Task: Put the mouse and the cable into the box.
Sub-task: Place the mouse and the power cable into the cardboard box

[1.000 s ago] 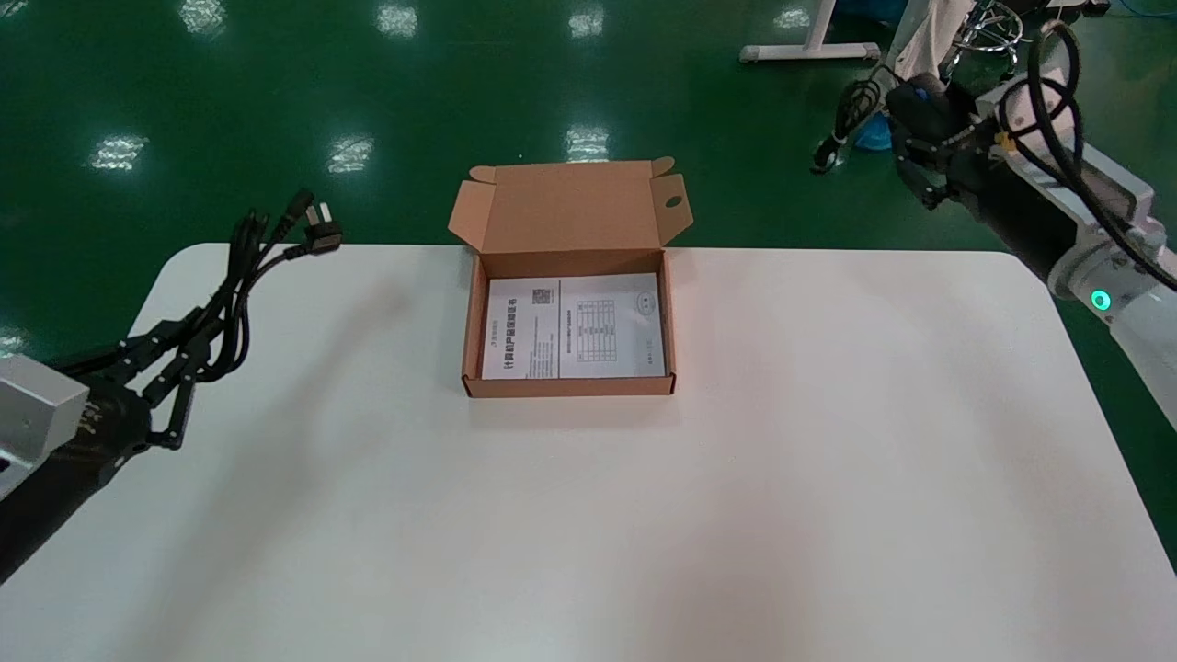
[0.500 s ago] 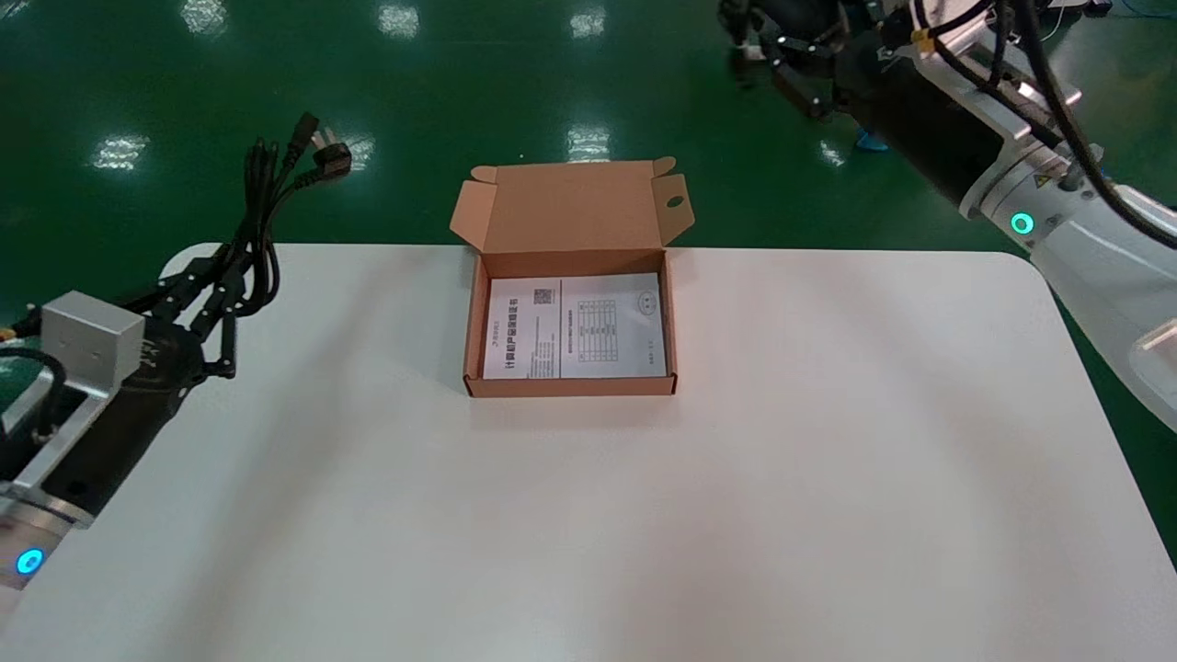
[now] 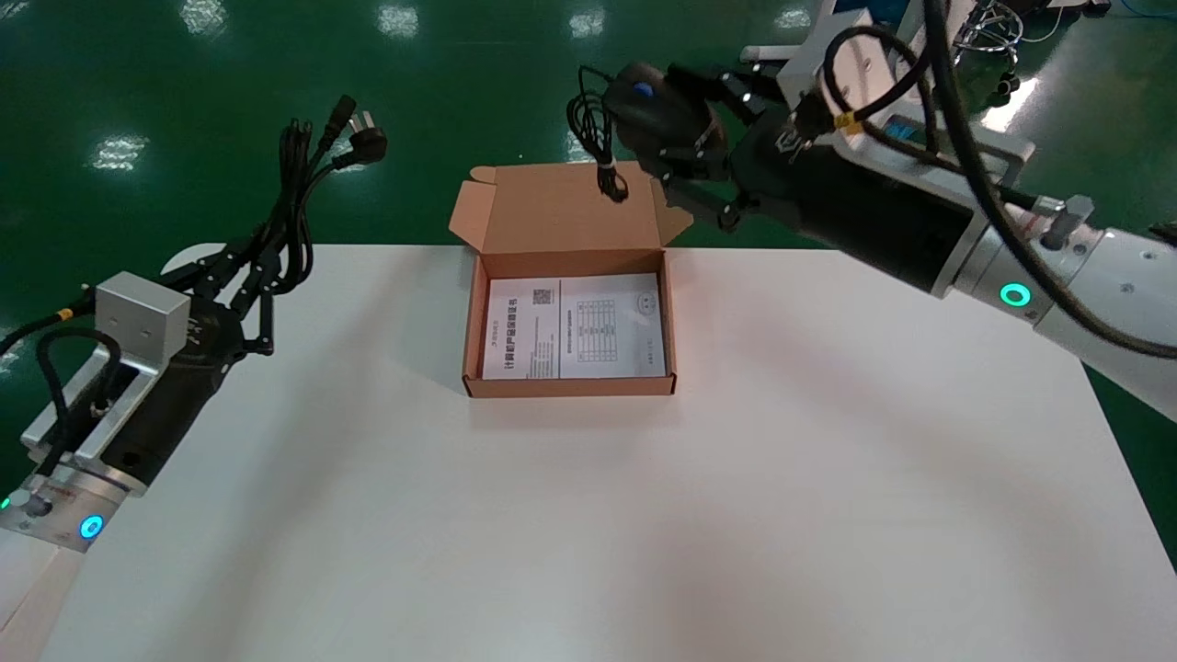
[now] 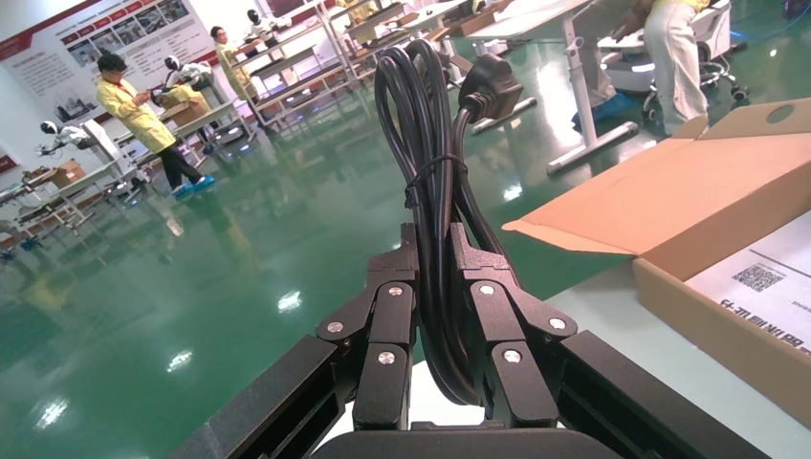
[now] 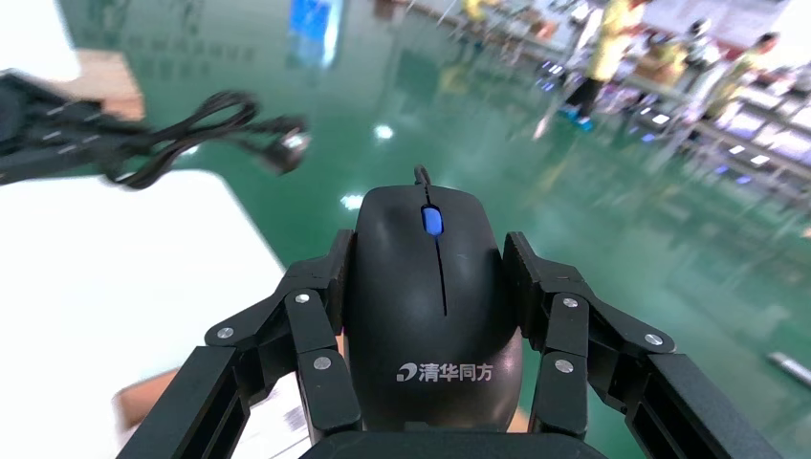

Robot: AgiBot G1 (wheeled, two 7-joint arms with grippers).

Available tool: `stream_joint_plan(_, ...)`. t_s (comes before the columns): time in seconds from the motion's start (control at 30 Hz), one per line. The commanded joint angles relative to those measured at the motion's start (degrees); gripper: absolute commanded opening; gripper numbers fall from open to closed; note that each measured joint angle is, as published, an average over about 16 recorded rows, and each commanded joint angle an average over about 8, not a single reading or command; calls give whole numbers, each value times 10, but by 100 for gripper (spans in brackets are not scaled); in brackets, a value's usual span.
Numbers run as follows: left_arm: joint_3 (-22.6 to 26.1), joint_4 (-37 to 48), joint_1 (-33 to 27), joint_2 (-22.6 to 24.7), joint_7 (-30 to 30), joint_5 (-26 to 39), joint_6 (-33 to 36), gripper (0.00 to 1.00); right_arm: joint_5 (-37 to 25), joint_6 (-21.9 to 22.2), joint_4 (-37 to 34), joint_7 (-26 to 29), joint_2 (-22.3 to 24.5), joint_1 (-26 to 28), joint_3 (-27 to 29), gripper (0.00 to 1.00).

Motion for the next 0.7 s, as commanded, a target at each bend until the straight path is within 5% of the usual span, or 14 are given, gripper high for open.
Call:
stream_joint_plan(0.03,0,10,-6,4,7,-1,8,0,-14,0,36,42,17,-10,-16,0)
stream_joint_plan(0.37,-8,23,-5,6,19,-7,26,0,-72,29,72,118,20,-44,-62,0)
stream_joint_plan(0.7,-11,10,9,9,24,-6,26,0,-87,41,4,68,-40,-56,-83,0)
